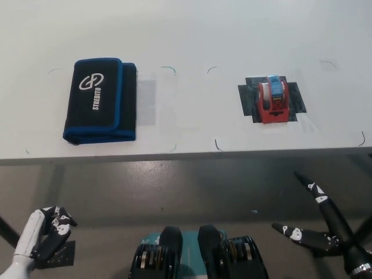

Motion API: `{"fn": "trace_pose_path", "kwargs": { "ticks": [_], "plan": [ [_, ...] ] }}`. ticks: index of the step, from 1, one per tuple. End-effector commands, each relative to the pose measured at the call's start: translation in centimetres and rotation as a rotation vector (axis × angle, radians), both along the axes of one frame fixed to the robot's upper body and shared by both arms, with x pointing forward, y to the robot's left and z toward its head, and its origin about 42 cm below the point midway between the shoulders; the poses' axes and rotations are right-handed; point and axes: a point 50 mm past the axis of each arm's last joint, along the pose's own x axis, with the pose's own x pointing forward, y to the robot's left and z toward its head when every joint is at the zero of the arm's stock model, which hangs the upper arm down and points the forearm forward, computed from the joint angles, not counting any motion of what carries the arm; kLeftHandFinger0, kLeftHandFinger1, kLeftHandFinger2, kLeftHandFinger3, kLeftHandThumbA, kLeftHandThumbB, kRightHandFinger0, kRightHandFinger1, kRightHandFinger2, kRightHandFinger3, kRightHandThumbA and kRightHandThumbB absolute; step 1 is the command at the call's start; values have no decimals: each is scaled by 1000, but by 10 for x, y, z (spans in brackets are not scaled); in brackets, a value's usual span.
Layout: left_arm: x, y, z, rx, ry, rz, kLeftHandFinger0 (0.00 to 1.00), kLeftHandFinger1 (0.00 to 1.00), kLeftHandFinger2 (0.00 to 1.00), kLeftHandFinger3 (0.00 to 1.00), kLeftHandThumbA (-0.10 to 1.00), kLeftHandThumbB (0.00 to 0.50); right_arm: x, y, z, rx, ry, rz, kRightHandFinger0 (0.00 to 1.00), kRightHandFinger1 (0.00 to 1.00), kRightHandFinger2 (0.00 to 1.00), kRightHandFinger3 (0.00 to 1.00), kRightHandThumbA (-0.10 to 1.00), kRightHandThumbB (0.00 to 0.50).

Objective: Use the right hand to move the tape on the right hand side to the notebook on the left hand side

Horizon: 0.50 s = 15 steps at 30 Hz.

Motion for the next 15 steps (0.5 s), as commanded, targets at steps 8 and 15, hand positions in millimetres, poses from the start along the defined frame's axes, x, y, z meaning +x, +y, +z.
{"fn": "trace_pose_path", "kwargs": {
  "ticks": [8, 15],
  "plan": [
    [10, -2, 13, -13, -59, -10, 0, 0, 0, 177, 323, 171, 14, -3, 25, 27, -94, -7, 1000, 1000, 1000, 1000, 971, 279],
    [11, -4, 15, 3, -55, -15, 14, 2, 7, 179, 370, 168, 39, -9, 66, 16, -186, -37, 1000, 1000, 1000, 1000, 972, 305]
  ]
}}
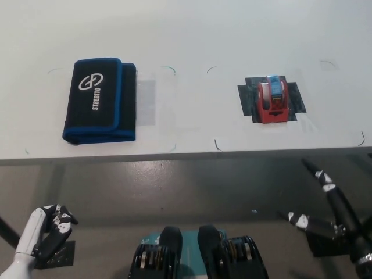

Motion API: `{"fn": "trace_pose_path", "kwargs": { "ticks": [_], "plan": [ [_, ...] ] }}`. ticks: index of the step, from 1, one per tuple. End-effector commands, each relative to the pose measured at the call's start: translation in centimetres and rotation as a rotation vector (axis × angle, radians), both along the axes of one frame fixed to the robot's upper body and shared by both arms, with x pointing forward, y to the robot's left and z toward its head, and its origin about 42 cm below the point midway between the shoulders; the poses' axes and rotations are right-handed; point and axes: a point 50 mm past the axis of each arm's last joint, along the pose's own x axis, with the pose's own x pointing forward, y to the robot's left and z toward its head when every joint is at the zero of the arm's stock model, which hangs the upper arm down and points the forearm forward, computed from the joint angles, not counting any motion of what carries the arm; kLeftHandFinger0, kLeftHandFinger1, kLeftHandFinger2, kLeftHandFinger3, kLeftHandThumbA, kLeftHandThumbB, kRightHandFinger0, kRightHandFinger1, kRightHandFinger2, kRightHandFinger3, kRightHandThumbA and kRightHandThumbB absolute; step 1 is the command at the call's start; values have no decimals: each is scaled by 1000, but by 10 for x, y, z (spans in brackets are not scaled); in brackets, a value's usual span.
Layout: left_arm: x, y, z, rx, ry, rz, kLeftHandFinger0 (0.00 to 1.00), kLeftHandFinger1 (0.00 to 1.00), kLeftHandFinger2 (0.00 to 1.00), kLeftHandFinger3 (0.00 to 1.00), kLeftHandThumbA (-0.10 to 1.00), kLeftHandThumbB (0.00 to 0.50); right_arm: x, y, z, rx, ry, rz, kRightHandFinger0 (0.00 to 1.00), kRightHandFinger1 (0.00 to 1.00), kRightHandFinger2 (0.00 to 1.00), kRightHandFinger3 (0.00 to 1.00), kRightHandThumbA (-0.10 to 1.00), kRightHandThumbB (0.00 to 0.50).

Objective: Use the right hand to move the tape on the right hand side to the notebook on the left hand side

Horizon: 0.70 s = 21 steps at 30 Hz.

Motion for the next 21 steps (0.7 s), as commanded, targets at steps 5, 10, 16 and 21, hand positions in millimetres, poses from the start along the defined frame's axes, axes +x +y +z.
{"fn": "trace_pose_path", "kwargs": {
  "ticks": [5, 10, 16, 21],
  "plan": [
    [11, -4, 14, 13, -58, -25, 20, 0, 10, 179, 374, 167, 47, -6, 69, 33, -153, -34, 1000, 1000, 1000, 1000, 900, 326],
    [12, -3, 15, 26, -65, -24, 23, 2, 22, 178, 354, 157, 88, 1, 120, 64, -236, -40, 1000, 1000, 1000, 1000, 897, 317],
    [12, -5, 16, 12, -64, -26, 43, 14, 51, 195, 371, 172, 129, 5, 165, 81, -272, -33, 1000, 1000, 1000, 1000, 847, 343],
    [13, -4, 16, 10, -73, -26, 0, 0, 28, 188, 365, 164, 169, 8, 186, 85, -271, -6, 1000, 1000, 1000, 1000, 846, 428]
  ]
}}
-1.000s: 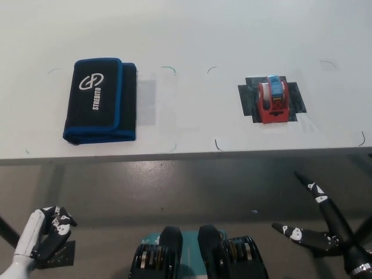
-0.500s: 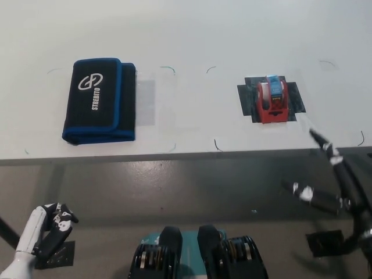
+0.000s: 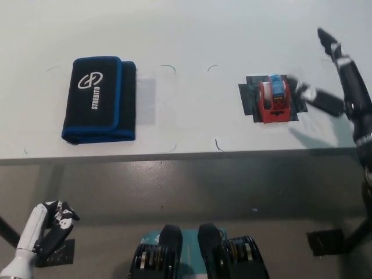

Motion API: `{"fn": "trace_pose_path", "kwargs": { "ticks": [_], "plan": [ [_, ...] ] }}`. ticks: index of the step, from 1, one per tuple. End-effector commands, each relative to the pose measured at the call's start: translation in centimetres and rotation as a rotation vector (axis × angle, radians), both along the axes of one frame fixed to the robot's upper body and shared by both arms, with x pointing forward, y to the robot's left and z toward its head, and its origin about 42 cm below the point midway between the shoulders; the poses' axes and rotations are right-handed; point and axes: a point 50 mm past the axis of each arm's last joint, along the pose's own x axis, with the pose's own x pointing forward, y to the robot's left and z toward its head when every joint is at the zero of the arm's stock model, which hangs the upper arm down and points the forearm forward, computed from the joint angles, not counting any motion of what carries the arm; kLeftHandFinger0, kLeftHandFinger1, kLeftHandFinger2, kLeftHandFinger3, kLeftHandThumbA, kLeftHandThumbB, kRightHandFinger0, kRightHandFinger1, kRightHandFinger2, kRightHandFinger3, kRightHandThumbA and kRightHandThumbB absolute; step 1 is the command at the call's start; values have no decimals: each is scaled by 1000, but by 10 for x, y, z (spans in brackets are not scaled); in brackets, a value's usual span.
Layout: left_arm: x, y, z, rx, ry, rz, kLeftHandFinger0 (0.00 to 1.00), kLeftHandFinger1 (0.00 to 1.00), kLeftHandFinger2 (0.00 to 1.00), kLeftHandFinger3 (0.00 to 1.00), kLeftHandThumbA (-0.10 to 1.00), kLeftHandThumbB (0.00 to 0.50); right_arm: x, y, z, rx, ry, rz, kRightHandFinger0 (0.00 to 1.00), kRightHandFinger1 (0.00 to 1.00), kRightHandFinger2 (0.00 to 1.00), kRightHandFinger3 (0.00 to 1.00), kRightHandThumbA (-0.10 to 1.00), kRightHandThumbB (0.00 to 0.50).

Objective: Use the right hand to move the tape on the right hand side to the notebook on the left hand side

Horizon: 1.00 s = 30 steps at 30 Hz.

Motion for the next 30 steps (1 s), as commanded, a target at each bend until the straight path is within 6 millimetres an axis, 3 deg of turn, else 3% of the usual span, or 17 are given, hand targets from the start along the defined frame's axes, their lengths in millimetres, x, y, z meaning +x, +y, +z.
{"fn": "trace_pose_path", "kwargs": {
  "ticks": [1, 5, 9, 17, 19, 21, 23, 24, 26, 29, 30],
  "plan": [
    [6, -2, 12, 13, -58, -19, 4, 0, 47, 194, 393, 166, 30, -3, 37, 11, -45, 27, 1000, 1000, 1000, 1000, 848, 433],
    [8, -3, 14, 9, -70, -18, 26, 14, 79, 194, 401, 164, 58, 2, 48, 24, -10, 38, 1000, 1000, 1000, 1000, 837, 400],
    [10, -3, 15, 15, -73, -19, 0, 0, 50, 190, 377, 142, 73, 5, 52, 29, 18, 25, 1000, 1000, 1000, 1000, 845, 428],
    [10, -3, 16, 9, -74, -7, 0, 0, 51, 212, 361, 123, 92, 11, 43, 73, 82, 36, 1000, 1000, 1000, 1000, 832, 388],
    [12, -3, 16, 10, -78, -6, 0, 0, 50, 205, 381, 126, 94, 10, 40, 71, 98, 25, 1000, 1000, 1000, 1000, 851, 410],
    [13, -3, 17, 9, -78, -5, 22, 12, 60, 193, 384, 132, 94, 7, 28, 91, 141, 16, 1000, 1000, 1000, 1000, 815, 371],
    [13, -3, 17, 5, -77, -6, 34, 10, 58, 191, 396, 141, 94, 5, 22, 89, 160, 5, 1000, 1000, 1000, 1000, 814, 370],
    [14, -3, 16, 10, -79, -6, 51, 21, 71, 207, 394, 132, 94, 2, 11, 94, 187, -4, 1000, 1000, 1000, 1000, 742, 329],
    [14, -3, 16, 20, -80, -7, 34, 9, 78, 221, 395, 127, 92, -2, -4, 98, 220, -11, 1000, 1000, 1000, 1000, 815, 360],
    [14, -3, 16, -5, -76, -6, 0, 0, 53, 221, 360, 125, 89, -6, -20, 91, 253, -23, 1000, 1000, 1000, 1000, 831, 373],
    [13, -3, 16, -9, -73, -4, 0, 0, 40, 212, 360, 128, 84, -9, -38, 124, 314, -32, 1000, 1000, 1000, 1000, 830, 390]
  ]
}}
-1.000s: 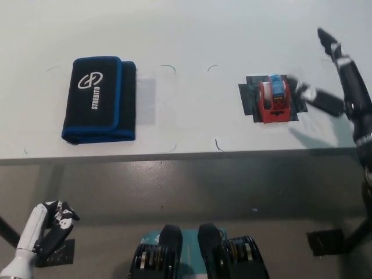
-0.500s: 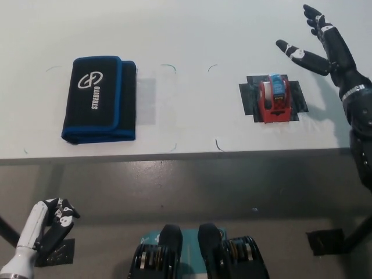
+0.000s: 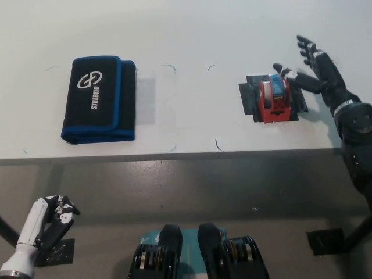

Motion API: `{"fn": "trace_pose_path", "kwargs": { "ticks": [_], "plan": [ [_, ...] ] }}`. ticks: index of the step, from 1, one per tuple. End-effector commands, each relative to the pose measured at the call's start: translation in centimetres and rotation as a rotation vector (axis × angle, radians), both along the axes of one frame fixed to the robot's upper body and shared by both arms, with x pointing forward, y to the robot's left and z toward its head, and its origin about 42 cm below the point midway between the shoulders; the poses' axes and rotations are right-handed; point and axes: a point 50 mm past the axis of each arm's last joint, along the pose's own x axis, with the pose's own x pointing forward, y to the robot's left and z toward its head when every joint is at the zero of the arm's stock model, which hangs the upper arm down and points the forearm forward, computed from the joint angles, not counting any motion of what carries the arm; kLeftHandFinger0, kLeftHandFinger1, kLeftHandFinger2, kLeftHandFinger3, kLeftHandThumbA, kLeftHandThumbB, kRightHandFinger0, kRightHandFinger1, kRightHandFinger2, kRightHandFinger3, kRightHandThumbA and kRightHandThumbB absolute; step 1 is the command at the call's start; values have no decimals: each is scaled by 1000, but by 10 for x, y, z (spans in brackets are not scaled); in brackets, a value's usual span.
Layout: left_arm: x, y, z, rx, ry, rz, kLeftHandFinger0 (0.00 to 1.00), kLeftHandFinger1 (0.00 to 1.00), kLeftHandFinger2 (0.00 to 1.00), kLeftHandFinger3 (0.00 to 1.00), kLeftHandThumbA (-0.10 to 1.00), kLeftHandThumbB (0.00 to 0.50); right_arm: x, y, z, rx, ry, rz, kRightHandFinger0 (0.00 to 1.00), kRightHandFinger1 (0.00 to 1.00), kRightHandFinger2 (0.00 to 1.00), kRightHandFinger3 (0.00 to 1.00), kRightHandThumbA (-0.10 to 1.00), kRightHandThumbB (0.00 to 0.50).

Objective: Use the right hand to move the tape on the right hand side to the notebook on the left hand side

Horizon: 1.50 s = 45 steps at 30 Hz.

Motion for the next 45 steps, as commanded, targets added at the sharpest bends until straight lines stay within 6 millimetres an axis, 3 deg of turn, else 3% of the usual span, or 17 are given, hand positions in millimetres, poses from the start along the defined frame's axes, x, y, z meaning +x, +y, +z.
{"fn": "trace_pose_path", "kwargs": {
  "ticks": [1, 3, 6, 16, 19, 25, 28, 36, 37, 42, 45],
  "plan": [
    [6, -2, 11, -7, -55, -3, 0, 0, 39, 214, 362, 128, 2, -4, 3, 71, -37, 8, 1000, 1000, 1000, 1000, 818, 388],
    [5, -2, 11, -5, -57, -3, 1, 0, 33, 213, 373, 130, -1, -7, -9, 67, -4, -6, 1000, 1000, 1000, 1000, 837, 392],
    [5, -2, 11, 8, -55, -4, 13, 2, 38, 211, 359, 117, -9, -13, -31, 90, 57, -39, 1000, 1000, 1000, 1000, 863, 304],
    [-1, 0, 5, 9, -40, 4, 45, 20, 89, 230, 365, 127, -19, -8, -56, 93, 111, -42, 1000, 1000, 1000, 1000, 842, 258],
    [0, 0, 5, 12, -39, 4, 45, 18, 96, 236, 373, 128, -21, -3, -62, 72, 124, -28, 1000, 1000, 1000, 1000, 879, 319],
    [-4, -1, 3, -3, -26, 2, 22, 0, 75, 228, 360, 130, -25, 13, -73, 78, 157, 2, 1000, 1000, 1000, 1000, 857, 307],
    [-3, -2, 4, 9, -25, 4, 0, 0, 69, 233, 354, 125, -22, 28, -72, 93, 172, 13, 1000, 1000, 1000, 1000, 828, 286],
    [-4, -1, 5, 13, -31, -4, 26, 0, 67, 222, 347, 119, -10, 60, -57, 66, 182, 49, 1000, 1000, 1000, 1000, 774, 369],
    [-5, -2, 5, 11, -28, -3, 24, 0, 66, 223, 345, 121, -9, 64, -55, 72, 180, 55, 1000, 1000, 1000, 1000, 758, 350],
    [-5, -2, 5, 14, -31, -13, 11, 3, 78, 223, 286, 95, -5, 80, -46, 31, 170, 83, 1000, 1000, 1000, 1000, 754, 380],
    [-5, -2, 5, 18, -32, -14, 37, 8, 78, 221, 277, 95, -6, 88, -48, 26, 171, 91, 1000, 1000, 1000, 1000, 739, 369]
  ]
}}
